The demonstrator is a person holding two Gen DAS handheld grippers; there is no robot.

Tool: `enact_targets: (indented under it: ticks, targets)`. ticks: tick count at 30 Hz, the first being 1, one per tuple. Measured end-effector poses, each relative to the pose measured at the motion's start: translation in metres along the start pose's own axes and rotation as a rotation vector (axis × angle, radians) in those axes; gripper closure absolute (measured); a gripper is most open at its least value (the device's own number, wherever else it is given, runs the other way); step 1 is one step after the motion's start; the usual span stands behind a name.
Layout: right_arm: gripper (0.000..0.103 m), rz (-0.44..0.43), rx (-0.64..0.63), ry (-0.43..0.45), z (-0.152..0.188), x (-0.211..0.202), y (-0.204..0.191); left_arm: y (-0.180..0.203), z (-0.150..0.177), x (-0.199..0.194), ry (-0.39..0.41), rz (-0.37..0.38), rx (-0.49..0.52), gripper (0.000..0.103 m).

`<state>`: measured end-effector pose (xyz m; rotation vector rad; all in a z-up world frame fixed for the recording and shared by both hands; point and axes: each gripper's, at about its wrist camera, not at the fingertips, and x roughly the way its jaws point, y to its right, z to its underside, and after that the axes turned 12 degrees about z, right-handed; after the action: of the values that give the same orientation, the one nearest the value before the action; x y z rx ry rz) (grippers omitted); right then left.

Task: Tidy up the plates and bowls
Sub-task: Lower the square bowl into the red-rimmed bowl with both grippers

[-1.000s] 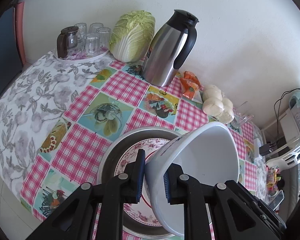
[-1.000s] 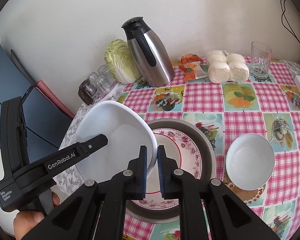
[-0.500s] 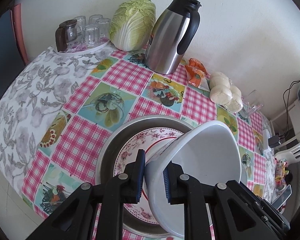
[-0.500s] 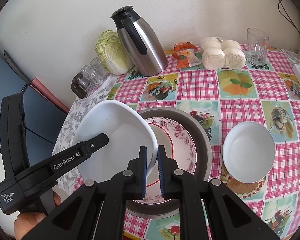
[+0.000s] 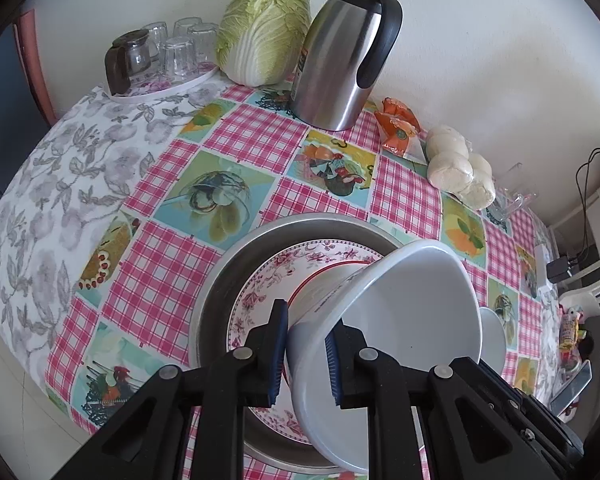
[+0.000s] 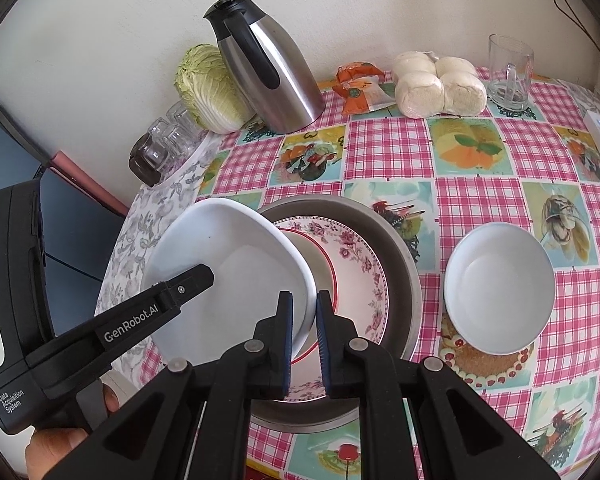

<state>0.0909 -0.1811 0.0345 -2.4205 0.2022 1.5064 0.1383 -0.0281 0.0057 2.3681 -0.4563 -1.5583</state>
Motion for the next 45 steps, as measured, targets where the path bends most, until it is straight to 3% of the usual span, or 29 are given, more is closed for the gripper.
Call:
enact_targets:
  ticks: [19, 45]
  targets:
    - [0.089, 0.0, 0.02, -0.057, 0.001, 0.022, 0.006, -0.002, 0.0, 0.015, -0.031, -0.031, -0.002, 0.08]
    - [0.089, -0.022, 0.037, -0.064, -0.002, 0.016, 0.007, -0.006, -0.002, 0.01, -0.038, 0.013, -0.03, 0.077]
